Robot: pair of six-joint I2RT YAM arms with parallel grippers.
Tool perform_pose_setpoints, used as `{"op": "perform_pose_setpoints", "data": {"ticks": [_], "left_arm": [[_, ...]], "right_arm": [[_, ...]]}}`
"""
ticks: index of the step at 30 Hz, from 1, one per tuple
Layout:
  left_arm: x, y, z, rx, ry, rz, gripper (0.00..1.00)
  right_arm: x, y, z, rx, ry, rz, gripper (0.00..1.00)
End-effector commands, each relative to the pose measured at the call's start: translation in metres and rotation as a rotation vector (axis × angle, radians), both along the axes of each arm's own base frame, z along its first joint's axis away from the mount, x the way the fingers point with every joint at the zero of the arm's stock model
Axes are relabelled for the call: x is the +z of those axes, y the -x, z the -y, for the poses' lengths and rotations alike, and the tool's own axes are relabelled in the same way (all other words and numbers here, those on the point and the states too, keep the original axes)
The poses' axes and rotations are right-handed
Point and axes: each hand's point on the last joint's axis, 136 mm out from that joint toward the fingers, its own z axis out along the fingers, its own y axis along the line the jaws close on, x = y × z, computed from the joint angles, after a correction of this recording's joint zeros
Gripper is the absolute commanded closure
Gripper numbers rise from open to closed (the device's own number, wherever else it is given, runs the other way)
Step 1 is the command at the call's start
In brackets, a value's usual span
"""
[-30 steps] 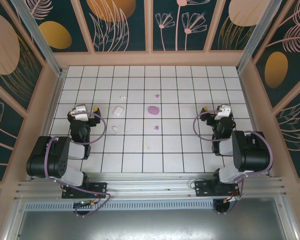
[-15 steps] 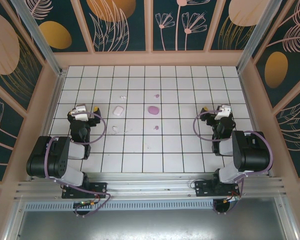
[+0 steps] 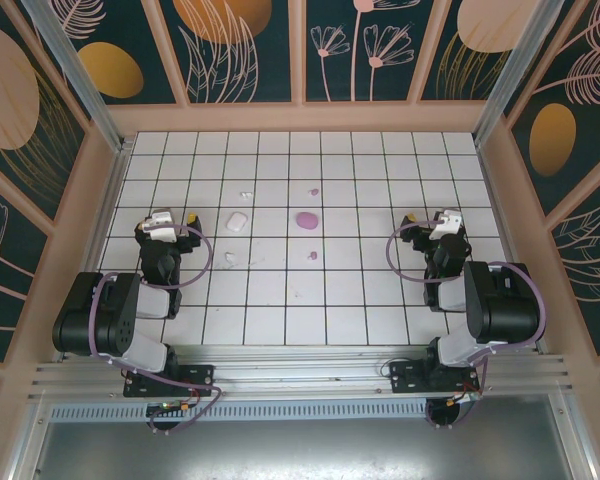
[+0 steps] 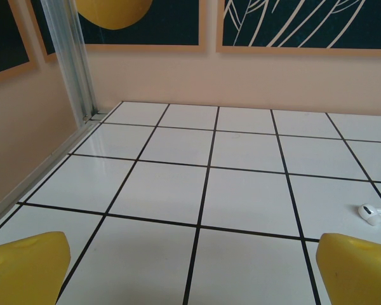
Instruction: Insert the wireless bluetooth earbuds into the charging case
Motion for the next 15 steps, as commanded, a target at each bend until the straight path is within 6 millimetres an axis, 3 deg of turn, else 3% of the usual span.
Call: {"op": "perform_pose_setpoints", "data": {"ticks": [1, 6, 10, 15], "left_arm": [[0.007, -0.004, 0.000, -0.006, 0.017, 0.025, 0.01], [0.018, -0.003, -0.009, 0.048, 0.031, 0.037, 0.01], [0.022, -0.006, -0.032, 0.203, 0.108, -0.048, 0.01], [0.023, -0.013, -0.023, 0.183, 0.207, -0.179, 0.02]], "right_arm": [[0.012, -0.004, -0.004, 0.024, 0.013, 0.045, 0.01], [0.023, -0.010, -0.008, 0.039, 0.024, 0.022, 0.01], [0.047, -0.017, -0.009, 0.029, -0.031, -0.022, 0.01], [0.076, -0.015, -0.020, 0.012, -0.172, -0.052, 0.01]]}}
